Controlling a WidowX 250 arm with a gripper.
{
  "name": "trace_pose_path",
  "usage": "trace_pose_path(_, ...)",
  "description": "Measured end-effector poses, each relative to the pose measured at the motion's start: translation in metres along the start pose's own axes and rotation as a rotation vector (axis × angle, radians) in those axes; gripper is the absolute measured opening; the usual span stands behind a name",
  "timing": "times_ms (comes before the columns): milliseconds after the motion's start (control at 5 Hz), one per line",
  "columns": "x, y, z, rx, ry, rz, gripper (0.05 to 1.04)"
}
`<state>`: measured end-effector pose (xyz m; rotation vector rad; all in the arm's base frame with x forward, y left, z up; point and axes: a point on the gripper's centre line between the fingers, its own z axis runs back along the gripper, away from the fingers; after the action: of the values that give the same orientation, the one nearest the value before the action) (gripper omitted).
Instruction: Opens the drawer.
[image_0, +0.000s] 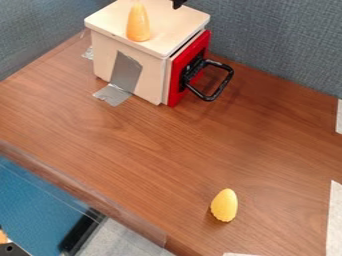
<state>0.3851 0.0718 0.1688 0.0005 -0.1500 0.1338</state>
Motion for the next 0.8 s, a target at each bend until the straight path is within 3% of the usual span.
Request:
trace_pose_path(200, -0.002, -0.001, -0.016, -0.004, 0.044, 0.001, 1.001)
trace_pose_path(600, 0.018, -0.081, -0.033, -0.029, 0.073, -0.185, 1.001)
trace_pose_path(800, 0.028, -0.105, -0.054, 0.005, 0.076, -0.240, 1.001)
